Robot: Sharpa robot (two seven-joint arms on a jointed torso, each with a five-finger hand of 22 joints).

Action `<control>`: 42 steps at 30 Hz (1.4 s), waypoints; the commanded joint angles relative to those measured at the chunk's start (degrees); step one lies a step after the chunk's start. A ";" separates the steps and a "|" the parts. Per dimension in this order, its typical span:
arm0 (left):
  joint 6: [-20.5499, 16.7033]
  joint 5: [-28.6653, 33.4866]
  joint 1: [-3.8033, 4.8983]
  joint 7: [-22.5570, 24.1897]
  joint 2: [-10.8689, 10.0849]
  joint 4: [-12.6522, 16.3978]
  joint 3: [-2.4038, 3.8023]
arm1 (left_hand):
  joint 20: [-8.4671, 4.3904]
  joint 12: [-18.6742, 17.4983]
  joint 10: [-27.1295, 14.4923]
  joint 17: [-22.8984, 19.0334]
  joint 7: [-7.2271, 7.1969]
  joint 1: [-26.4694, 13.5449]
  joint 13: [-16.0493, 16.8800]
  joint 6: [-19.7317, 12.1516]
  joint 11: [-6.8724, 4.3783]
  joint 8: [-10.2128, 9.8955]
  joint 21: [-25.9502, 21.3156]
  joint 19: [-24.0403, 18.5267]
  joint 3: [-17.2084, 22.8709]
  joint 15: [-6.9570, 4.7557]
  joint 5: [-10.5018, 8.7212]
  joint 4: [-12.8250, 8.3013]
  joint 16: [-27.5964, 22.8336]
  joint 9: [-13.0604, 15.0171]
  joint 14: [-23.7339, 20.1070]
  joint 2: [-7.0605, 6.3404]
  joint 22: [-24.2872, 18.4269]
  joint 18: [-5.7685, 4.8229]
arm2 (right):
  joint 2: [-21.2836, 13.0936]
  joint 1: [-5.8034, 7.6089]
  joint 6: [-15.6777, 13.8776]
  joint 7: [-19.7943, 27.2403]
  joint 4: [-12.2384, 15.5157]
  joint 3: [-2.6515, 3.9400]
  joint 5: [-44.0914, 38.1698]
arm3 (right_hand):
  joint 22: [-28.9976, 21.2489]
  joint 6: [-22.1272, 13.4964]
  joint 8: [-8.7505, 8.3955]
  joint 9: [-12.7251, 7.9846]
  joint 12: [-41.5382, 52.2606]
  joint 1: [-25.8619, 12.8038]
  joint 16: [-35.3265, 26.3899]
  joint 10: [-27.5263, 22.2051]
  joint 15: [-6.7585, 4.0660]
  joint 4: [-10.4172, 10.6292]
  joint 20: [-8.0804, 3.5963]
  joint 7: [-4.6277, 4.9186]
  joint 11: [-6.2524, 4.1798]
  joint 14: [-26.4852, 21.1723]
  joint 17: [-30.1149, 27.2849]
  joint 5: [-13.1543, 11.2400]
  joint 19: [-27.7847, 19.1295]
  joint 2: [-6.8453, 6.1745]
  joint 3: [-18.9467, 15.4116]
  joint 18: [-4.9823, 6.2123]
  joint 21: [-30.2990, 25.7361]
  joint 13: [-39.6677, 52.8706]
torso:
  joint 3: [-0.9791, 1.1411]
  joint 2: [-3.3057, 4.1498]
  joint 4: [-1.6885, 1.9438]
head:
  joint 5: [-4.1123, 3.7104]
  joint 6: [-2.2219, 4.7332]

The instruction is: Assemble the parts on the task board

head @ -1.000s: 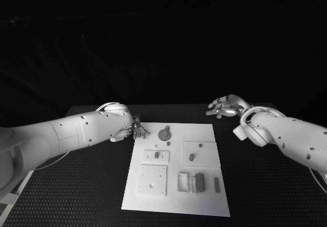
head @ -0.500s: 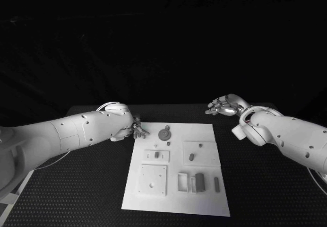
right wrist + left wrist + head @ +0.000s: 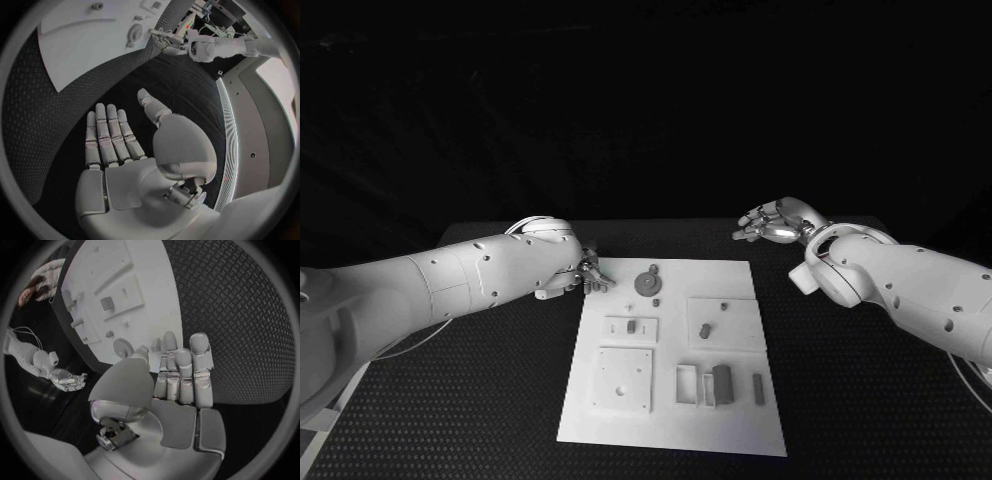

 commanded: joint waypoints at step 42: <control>0.54 10.37 -0.13 0.89 -0.12 -0.88 0.03 | -0.55 0.94 0.83 0.19 -0.40 7.10 3.30 1.77 -0.54 0.07 2.35 0.21 6.72 -0.57 17.94 -0.45 3.82 2.57 -1.20 -1.35 1.55 4.24 | 0.25 -0.57 1.19 0.30 -0.31 0.01 0.32 | 0.40 -0.87 0.25 -0.21 -0.77 1.05 -1.42 0.34 0.46 -0.01 0.06 1.19 0.30 0.22 -0.23 0.08 -0.88 0.19 -0.71 -1.11 -0.71 -1.29 | -0.04 -0.02 0.04 | -0.10 -0.55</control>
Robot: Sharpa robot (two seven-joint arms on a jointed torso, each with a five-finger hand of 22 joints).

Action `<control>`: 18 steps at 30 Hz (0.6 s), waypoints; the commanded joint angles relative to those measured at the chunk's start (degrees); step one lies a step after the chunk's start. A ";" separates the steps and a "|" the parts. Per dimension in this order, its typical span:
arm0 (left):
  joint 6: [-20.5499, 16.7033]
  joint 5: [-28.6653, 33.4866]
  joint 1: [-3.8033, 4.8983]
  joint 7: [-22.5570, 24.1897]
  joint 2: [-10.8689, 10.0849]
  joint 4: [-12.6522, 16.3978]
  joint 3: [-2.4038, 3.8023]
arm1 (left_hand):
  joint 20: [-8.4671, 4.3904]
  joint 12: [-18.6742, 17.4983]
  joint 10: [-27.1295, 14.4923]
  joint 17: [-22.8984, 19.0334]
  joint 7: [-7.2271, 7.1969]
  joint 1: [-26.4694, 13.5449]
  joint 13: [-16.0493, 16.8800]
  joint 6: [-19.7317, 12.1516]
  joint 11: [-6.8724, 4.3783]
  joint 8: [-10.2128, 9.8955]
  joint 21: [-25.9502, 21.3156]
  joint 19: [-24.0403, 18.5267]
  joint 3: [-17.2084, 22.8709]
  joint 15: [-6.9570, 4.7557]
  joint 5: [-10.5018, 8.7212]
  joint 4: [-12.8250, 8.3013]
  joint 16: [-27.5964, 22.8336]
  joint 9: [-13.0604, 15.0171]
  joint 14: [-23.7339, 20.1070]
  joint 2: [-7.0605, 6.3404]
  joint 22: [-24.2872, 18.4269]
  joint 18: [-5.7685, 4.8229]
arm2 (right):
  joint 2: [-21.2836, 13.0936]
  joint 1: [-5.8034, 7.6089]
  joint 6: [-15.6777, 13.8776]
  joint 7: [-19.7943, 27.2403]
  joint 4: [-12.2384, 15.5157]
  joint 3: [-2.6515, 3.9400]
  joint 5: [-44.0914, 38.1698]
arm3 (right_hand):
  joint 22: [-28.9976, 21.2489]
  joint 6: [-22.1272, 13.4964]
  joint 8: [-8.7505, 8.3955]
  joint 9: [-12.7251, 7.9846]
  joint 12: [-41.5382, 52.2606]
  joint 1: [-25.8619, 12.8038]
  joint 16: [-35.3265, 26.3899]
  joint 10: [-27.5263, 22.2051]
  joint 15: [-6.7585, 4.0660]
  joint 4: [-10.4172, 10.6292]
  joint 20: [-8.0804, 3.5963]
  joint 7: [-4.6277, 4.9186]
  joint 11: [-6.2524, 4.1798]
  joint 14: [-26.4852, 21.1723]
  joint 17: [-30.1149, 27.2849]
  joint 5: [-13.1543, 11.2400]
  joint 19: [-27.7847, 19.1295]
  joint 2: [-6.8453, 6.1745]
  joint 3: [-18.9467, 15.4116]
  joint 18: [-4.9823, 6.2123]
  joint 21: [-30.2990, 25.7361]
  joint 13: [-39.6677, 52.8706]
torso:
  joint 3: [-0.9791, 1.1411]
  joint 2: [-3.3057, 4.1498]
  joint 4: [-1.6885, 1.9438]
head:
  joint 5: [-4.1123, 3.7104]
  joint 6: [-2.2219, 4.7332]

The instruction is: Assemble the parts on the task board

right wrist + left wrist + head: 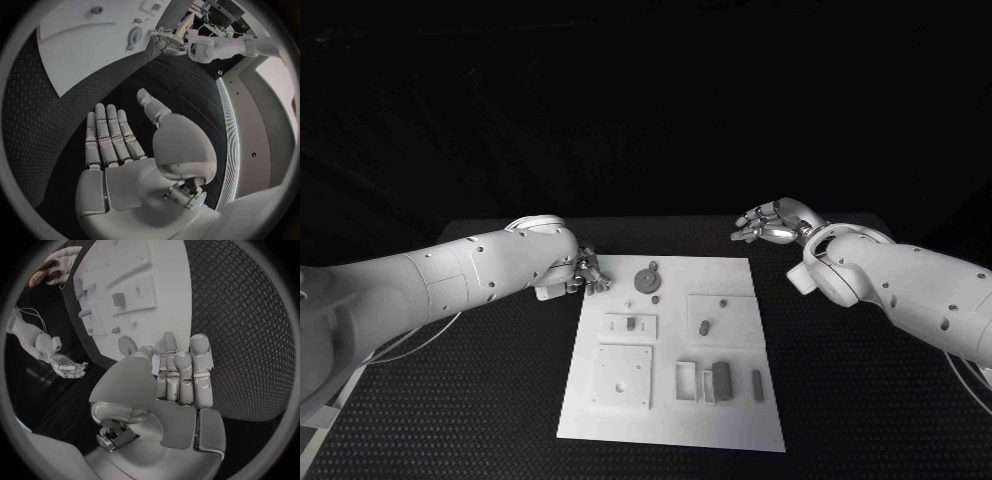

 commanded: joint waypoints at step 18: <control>0.33 5.11 -0.01 2.26 -0.04 -0.89 0.02 | -0.09 0.83 0.48 -0.98 0.30 -20.24 1.09 1.61 0.46 -0.11 4.11 -1.09 25.15 -0.29 -4.77 -25.94 1.61 1.47 -0.46 2.81 1.00 3.59 | 0.04 -0.07 0.70 0.35 -0.06 0.02 0.09 | 0.14 -0.51 0.26 -0.10 -0.33 0.60 -0.31 0.17 0.27 0.00 0.07 1.22 0.10 0.02 -0.05 0.08 -0.48 0.20 -0.45 -1.15 -0.21 -0.19 | 0.01 0.01 -0.01 | 0.11 -0.33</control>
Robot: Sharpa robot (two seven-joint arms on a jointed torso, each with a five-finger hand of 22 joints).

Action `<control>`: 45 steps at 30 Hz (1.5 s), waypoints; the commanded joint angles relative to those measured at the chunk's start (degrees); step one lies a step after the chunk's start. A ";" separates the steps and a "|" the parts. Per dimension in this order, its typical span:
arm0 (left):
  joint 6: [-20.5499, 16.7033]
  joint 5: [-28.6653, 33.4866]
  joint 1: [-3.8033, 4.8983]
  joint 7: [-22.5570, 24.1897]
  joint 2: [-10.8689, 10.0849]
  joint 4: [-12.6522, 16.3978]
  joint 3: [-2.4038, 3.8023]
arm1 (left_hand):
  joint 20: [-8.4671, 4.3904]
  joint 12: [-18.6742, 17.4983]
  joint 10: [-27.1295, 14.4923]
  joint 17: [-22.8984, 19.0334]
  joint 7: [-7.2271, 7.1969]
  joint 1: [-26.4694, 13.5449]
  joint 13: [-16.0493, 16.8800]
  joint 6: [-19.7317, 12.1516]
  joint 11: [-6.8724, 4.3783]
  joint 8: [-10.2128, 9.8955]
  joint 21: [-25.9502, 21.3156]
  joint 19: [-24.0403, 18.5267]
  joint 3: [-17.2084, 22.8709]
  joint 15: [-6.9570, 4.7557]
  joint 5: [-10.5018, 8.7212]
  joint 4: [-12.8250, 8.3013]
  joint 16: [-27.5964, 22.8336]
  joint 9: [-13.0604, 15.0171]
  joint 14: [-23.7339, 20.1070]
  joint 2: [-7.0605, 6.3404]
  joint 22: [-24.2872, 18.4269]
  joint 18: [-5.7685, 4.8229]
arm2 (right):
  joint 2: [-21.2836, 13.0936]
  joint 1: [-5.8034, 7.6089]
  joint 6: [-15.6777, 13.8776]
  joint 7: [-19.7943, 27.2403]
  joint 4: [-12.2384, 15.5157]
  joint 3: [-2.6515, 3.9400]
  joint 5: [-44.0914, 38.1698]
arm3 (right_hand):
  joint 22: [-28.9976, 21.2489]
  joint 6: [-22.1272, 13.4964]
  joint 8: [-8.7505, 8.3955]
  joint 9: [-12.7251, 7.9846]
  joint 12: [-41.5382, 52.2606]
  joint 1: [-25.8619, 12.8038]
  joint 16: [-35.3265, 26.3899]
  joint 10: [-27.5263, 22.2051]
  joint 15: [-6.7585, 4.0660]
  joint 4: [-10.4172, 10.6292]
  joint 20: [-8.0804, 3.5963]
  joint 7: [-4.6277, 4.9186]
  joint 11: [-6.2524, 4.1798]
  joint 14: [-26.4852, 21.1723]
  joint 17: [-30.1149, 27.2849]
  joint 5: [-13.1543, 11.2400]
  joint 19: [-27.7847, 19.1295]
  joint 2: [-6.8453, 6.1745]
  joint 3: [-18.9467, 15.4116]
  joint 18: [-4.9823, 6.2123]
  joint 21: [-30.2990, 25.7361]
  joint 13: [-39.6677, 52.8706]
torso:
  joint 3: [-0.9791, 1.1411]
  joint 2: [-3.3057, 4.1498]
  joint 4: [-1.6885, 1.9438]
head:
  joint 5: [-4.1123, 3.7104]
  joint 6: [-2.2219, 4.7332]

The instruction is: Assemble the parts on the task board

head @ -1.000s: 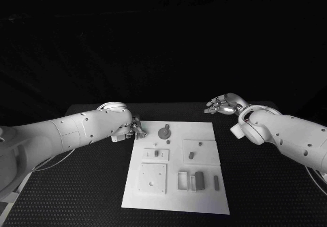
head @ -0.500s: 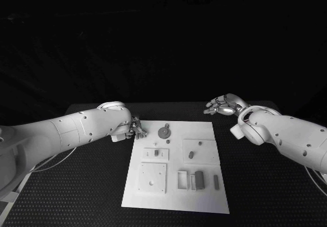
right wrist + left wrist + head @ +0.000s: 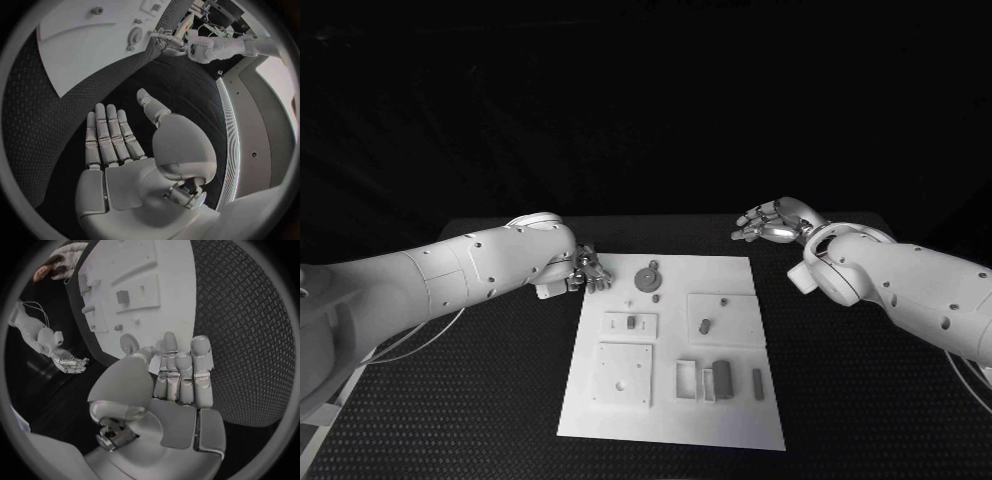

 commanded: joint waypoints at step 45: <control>-2.58 1.62 0.05 1.63 -4.30 8.44 0.08 | -0.54 1.33 2.32 -0.76 -0.20 -12.41 0.48 3.04 -0.62 0.31 0.67 3.14 20.13 -0.93 0.35 -18.65 1.27 0.67 1.67 0.44 1.10 3.55 | -0.13 -0.07 0.46 0.39 -0.31 0.02 0.12 | 0.21 -0.56 0.29 -0.08 -0.38 0.25 -0.56 0.22 0.30 0.01 0.12 1.23 0.12 0.08 -0.03 0.08 -0.53 -0.01 -0.66 -1.15 -0.29 -0.42 | 0.02 -0.10 0.12 | 0.03 -0.17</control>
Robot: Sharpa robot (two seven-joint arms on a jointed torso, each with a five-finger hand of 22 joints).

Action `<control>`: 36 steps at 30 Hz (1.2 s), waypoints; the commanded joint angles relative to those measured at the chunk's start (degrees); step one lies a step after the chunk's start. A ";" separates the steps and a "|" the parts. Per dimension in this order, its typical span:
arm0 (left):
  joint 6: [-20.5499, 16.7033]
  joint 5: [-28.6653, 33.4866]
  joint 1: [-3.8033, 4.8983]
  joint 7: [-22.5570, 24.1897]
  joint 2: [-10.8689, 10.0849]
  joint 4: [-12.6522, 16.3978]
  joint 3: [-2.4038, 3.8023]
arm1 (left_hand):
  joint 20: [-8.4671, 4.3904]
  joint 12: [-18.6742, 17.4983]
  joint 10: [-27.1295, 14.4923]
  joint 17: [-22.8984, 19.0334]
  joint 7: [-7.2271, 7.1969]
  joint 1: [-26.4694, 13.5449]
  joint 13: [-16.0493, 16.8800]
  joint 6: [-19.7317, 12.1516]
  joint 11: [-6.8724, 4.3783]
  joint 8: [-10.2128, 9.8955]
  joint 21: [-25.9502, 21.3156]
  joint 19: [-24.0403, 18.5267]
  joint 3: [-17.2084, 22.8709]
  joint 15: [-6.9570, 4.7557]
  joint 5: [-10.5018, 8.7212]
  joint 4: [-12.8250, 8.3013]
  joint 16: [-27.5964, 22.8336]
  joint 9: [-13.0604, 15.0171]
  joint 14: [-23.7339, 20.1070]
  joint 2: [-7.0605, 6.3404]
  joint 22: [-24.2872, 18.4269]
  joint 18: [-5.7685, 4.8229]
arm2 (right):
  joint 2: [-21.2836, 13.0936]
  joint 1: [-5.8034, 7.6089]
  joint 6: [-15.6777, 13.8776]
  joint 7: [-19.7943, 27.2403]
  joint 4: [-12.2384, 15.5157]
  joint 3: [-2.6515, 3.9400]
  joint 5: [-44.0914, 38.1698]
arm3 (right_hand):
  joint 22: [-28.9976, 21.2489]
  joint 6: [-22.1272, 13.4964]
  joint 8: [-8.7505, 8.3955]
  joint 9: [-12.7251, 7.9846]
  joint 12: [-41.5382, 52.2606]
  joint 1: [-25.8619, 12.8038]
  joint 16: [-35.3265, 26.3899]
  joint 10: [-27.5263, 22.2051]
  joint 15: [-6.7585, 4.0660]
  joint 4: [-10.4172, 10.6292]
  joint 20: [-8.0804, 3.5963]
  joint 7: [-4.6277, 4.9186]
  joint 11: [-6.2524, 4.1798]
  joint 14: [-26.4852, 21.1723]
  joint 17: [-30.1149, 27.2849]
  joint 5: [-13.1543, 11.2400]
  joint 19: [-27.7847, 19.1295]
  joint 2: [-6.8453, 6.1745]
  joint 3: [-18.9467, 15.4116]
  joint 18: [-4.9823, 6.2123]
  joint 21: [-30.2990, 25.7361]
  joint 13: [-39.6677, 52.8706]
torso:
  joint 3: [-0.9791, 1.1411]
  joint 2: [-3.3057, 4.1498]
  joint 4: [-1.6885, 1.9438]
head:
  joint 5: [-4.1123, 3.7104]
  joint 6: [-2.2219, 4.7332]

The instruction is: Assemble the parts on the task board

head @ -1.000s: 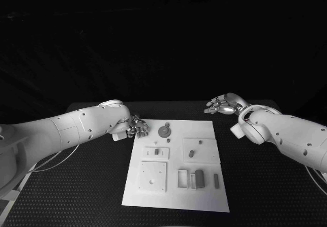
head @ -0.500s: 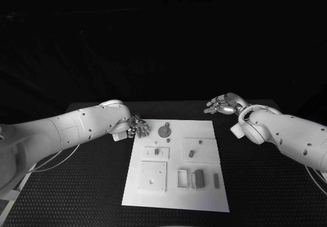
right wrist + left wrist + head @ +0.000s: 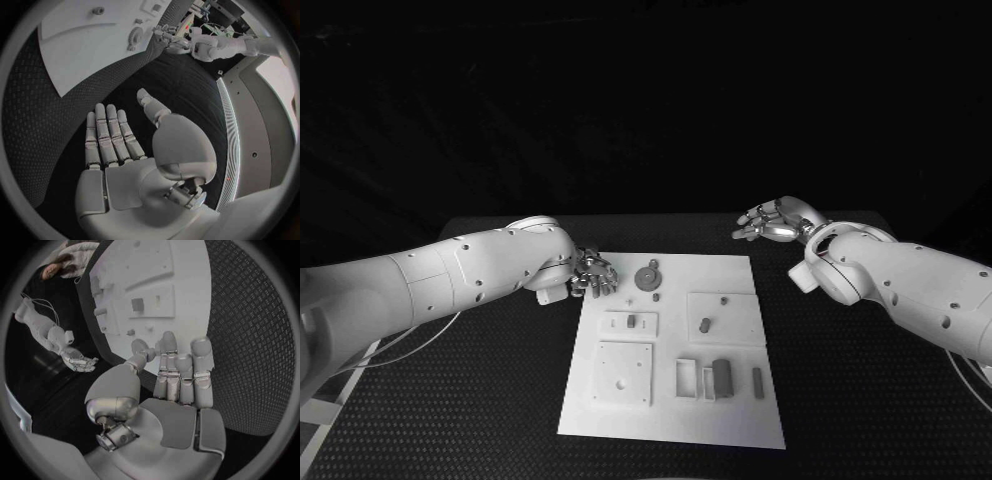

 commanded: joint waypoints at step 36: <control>-4.25 -1.64 -0.59 -1.83 -7.67 14.61 -2.87 | -0.27 0.55 1.01 -0.03 -0.03 1.50 0.25 1.08 -0.31 0.51 0.52 1.13 7.76 -0.73 0.73 -7.36 0.69 0.23 0.64 -0.04 1.11 3.59 | -0.44 -0.01 0.49 0.35 -0.10 0.02 0.38 | 0.13 -0.59 0.32 -0.11 -0.40 0.18 -0.50 0.26 0.32 0.01 -0.07 1.24 0.13 0.12 -0.02 0.08 -0.33 0.03 -0.46 -1.14 -0.34 -0.28 | -0.06 0.09 0.02 | 0.82 -0.85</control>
